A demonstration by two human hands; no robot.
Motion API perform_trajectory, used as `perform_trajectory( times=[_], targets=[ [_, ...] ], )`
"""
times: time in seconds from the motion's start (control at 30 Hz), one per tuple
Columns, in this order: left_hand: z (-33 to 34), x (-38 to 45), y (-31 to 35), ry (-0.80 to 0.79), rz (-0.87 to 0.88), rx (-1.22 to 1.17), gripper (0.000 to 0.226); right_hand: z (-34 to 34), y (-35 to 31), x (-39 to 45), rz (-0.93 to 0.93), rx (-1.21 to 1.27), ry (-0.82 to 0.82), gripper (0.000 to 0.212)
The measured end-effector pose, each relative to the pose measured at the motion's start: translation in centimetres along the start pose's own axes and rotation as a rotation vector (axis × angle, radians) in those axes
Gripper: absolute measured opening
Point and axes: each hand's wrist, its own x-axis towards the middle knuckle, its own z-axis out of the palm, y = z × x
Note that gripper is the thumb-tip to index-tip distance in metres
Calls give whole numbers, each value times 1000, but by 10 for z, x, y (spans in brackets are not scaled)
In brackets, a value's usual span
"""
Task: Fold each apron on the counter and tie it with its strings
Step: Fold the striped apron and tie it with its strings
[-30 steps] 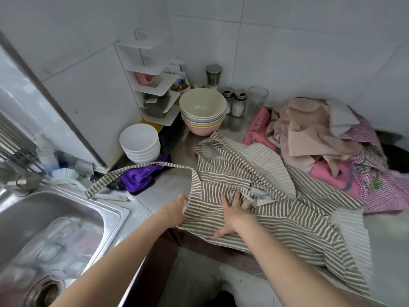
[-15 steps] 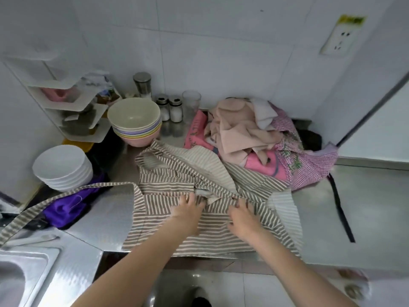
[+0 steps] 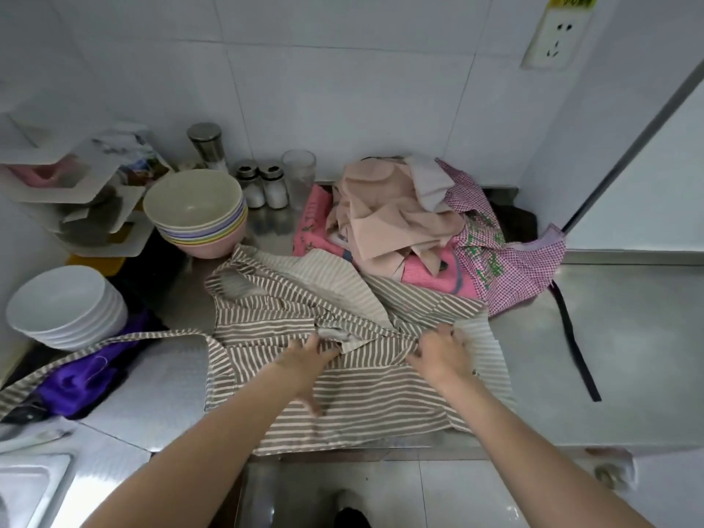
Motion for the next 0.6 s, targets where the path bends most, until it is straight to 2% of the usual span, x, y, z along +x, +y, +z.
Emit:
perform_trajectory(
  times=[0.07, 0.13, 0.2, 0.27, 0.3, 0.37, 0.47, 0.53, 0.6],
  targets=[
    [-2, 1, -14, 6, 48, -182, 105, -4, -21, 7, -60, 202, 151, 30],
    [-3, -3, -18, 25, 65, -238, 103, -7, -45, 19, -105, 398, 103, 34],
    [0, -5, -15, 47, 53, -236, 102, -8, -62, 32, -17, 664, 17, 43],
    [3, -5, -13, 45, 50, -234, 104, -7, -69, 42, 92, 846, 13, 50],
    [4, -3, -15, 39, 50, -248, 105, -10, -72, 45, 65, 809, 48, 40],
    [4, 0, -15, 19, 63, -268, 106, -24, -70, 50, -62, 591, 91, 7],
    [4, 10, -18, -11, 76, -275, 103, -76, -70, 60, -148, 399, 195, 19],
    [3, 13, -19, -21, 76, -305, 101, -122, -79, 61, -188, 326, 450, 25],
    [-5, 9, -22, -68, 98, -341, 90, -150, -94, 49, -419, 320, 746, 22]
  ],
)
